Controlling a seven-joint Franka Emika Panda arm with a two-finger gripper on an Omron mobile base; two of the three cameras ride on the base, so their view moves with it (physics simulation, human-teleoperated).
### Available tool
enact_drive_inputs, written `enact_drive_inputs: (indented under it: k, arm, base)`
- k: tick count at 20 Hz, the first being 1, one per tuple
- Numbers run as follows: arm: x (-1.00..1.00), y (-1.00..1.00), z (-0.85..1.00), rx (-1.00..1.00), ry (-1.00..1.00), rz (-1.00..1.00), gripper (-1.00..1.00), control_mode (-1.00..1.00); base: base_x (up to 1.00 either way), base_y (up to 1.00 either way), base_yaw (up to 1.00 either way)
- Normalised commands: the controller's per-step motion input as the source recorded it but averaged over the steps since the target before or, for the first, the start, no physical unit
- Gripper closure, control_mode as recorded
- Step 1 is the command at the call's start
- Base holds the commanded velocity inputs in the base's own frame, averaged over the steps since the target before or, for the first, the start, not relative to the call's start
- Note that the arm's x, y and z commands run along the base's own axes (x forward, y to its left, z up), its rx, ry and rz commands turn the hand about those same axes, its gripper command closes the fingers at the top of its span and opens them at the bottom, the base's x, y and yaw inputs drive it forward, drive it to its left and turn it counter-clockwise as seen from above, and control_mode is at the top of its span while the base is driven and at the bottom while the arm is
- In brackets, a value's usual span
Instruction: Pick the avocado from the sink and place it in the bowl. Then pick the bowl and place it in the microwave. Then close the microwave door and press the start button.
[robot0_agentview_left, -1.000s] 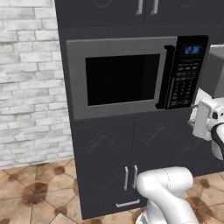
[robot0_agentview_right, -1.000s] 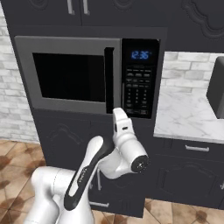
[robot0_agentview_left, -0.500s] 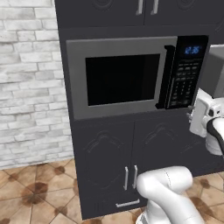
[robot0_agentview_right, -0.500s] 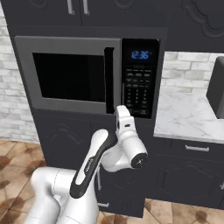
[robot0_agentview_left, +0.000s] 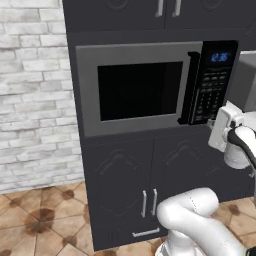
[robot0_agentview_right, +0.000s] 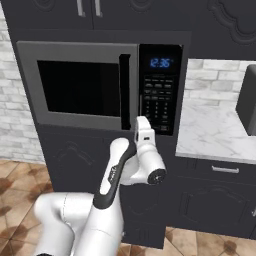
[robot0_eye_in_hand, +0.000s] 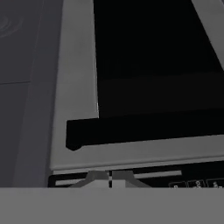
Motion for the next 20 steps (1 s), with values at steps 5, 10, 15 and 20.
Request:
enact_drive_inputs:
  k: [5,10,15,20]
  arm:
    - [0.34,-0.07,-0.04,0.06,0.0,-0.02,1.0,-1.0]
    - [0.29,-0.08,-0.09,0.04,0.0,-0.01,1.0,-1.0]
    - [0.22,-0.11,-0.16,0.01,0.0,0.0,1.0,-1.0]
    - [0.21,-0.17,-0.19,0.01,0.0,0.0,1.0,-1.0]
  base:
    - [0.0,0.0,0.0]
    - [0.0,0.0,0.0]
    - [0.0,0.0,0.0]
    - [0.0,0.0,0.0]
